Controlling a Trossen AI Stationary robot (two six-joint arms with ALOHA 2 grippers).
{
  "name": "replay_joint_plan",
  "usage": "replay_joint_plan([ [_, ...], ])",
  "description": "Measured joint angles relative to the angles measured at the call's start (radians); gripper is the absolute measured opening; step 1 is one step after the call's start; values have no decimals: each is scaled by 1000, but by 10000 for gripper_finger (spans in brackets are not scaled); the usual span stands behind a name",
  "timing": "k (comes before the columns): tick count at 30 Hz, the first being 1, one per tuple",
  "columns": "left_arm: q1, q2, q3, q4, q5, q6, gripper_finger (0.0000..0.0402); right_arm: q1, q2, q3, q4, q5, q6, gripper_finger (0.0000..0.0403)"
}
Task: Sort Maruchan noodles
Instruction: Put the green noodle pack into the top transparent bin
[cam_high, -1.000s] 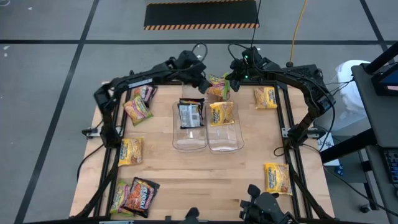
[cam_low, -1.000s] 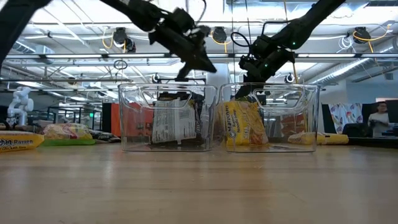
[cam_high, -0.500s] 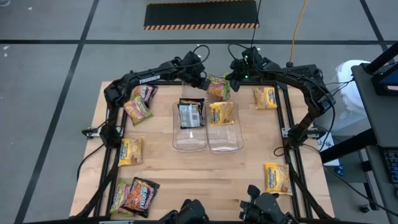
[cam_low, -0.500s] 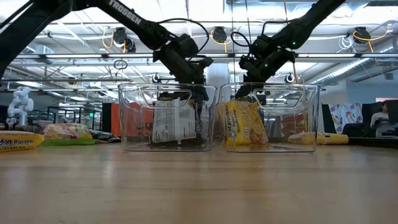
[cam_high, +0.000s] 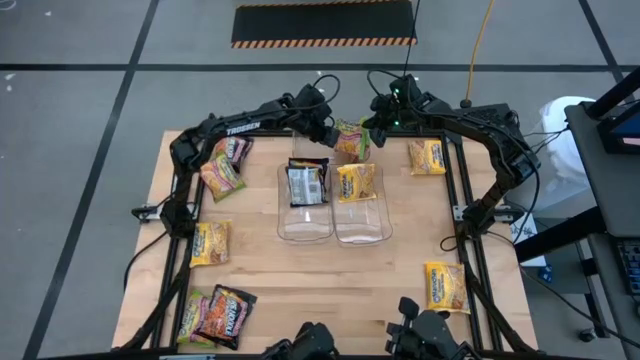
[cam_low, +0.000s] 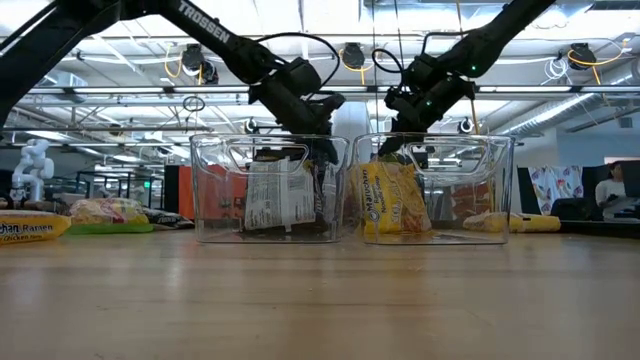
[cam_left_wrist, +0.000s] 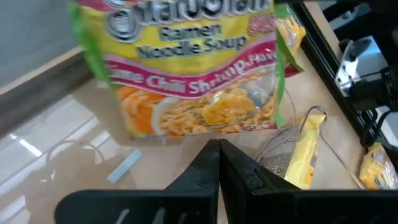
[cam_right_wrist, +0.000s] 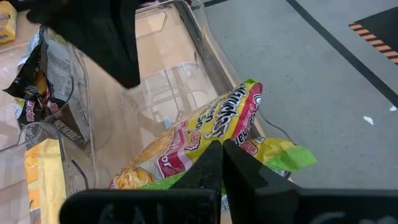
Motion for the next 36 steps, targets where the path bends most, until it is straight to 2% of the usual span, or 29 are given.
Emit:
replay_joint_plan([
  [6, -19, 21, 1, 34, -3, -12, 7, 0, 0, 0, 1, 0, 0, 0],
  [13, -8, 54, 0, 68, -110, -80, 7, 0, 0, 0, 1, -1, 0, 0],
  [19, -4, 67, 0, 121, -133, -106, 7, 7, -1, 0, 0, -52, 0, 0],
  [36, -4, 76, 0, 343, -201, -68, 7, 31, -46, 0, 2, -104, -30, 0],
])
